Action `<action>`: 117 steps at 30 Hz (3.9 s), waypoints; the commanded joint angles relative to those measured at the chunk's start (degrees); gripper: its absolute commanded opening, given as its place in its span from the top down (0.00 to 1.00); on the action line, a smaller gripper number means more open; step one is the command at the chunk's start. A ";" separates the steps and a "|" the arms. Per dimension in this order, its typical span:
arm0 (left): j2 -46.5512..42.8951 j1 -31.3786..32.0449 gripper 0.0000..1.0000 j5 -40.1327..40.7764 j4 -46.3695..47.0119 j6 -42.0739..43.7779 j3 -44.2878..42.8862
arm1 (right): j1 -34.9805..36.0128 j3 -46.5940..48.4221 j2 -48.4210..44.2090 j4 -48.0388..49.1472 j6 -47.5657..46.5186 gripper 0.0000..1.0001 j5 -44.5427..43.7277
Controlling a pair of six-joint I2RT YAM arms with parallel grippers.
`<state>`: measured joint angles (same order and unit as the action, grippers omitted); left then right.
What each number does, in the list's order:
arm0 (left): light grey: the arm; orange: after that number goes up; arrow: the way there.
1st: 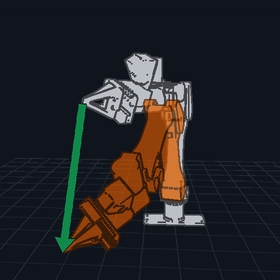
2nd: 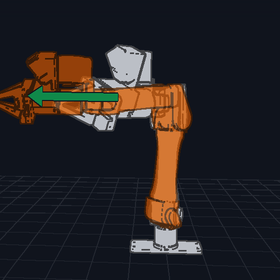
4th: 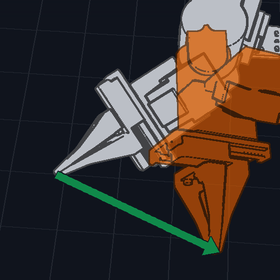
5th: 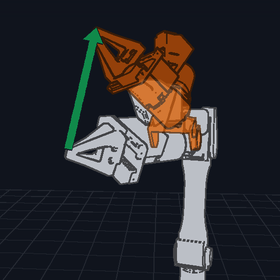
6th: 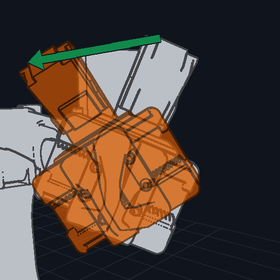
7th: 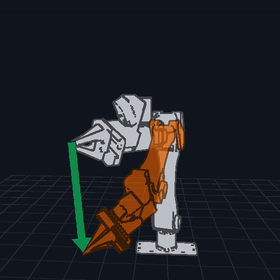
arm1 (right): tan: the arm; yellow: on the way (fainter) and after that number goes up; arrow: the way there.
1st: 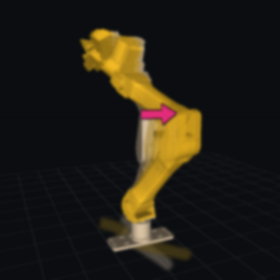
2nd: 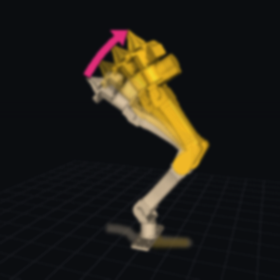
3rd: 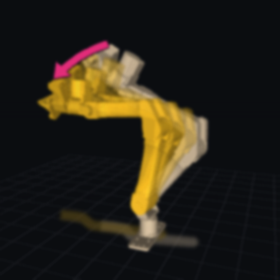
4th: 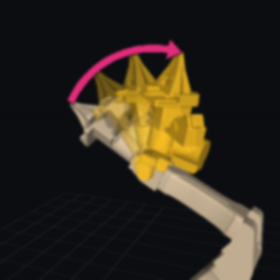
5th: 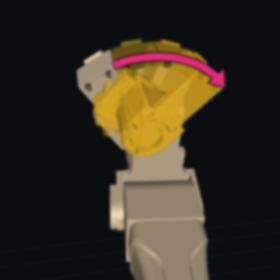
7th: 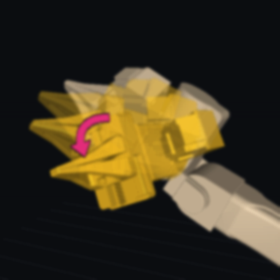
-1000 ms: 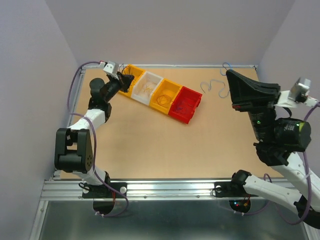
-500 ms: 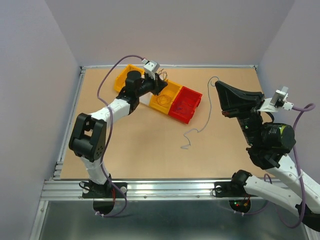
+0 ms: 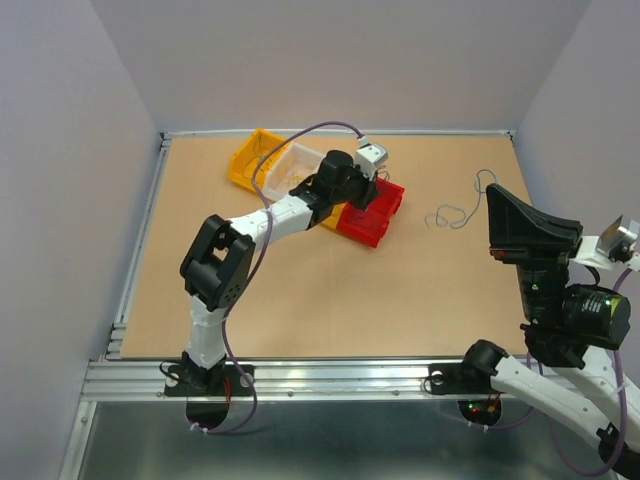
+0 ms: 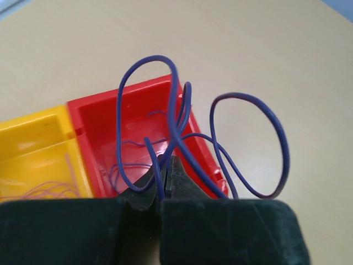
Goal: Untangle the cables
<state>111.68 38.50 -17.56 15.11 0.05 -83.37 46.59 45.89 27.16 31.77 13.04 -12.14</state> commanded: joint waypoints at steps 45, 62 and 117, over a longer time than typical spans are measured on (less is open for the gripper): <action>-36.00 0.08 0.01 -20.75 10.36 15.94 28.69 | 0.26 4.47 15.64 -0.48 2.96 0.99 7.21; -25.99 0.17 0.01 -21.13 17.22 12.43 27.83 | 0.35 6.85 21.62 -0.30 4.72 0.99 11.52; -30.03 -35.95 1.00 -17.07 16.26 -7.88 18.69 | 0.26 -15.47 33.85 5.50 8.23 0.02 8.72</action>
<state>81.41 6.11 -38.70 30.15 -6.74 -60.05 46.59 30.15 63.44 31.79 21.43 -2.52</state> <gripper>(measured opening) 0.033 0.983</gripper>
